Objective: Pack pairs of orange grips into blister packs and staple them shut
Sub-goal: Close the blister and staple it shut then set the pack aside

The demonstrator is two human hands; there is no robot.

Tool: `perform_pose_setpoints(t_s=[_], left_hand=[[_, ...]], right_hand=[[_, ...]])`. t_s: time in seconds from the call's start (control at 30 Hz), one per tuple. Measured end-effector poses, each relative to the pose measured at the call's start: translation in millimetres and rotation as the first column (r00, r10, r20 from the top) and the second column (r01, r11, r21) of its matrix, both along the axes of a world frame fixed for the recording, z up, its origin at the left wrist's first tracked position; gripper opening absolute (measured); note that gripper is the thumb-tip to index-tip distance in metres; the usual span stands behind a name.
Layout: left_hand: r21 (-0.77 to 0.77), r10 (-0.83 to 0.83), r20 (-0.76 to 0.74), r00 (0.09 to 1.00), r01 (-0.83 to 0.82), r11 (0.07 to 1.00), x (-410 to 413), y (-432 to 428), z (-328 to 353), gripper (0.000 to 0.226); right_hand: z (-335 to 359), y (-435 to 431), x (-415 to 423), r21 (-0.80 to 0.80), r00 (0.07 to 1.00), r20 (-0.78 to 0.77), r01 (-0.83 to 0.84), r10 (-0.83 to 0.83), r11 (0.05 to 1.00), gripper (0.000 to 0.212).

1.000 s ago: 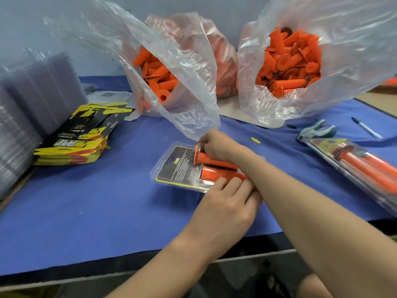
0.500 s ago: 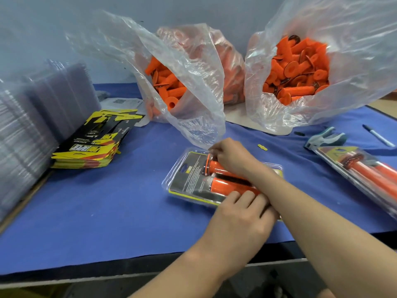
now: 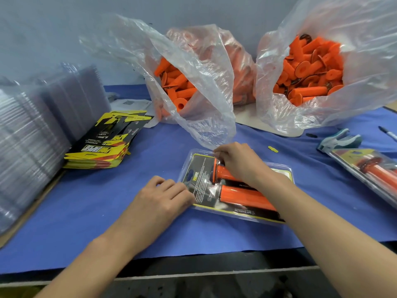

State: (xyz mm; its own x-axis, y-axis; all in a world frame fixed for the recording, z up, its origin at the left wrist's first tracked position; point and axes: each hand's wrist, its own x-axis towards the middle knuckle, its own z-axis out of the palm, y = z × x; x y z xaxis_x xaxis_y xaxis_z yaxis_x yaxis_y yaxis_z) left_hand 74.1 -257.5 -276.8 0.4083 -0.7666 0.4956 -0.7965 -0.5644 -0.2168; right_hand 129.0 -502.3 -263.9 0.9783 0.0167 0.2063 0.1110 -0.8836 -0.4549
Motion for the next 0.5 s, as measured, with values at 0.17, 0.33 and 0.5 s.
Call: perform_pose_setpoints(t_s=[0.17,0.33,0.5], left_hand=[[-0.041,-0.049,0.012,0.999,0.05,0.998,0.7,-2.9,0.6,0.021],[0.06,-0.128,-0.092,0.987,0.134,0.989,5.9,-16.0,9.1,0.025],[-0.066,-0.142,-0.434,0.89,0.126,0.99,8.9,-37.7,34.2,0.036]], right_hand=[[1.8,1.4,-1.8,-0.014,0.999,-0.048,-0.011,0.01,1.0,0.023],[5.9,-9.3,-7.5,-0.042,0.996,-0.08,-0.035,0.032,0.999,0.022],[8.1,-27.4,-9.8,-0.078,0.994,-0.104,-0.049,0.041,0.996,0.03]])
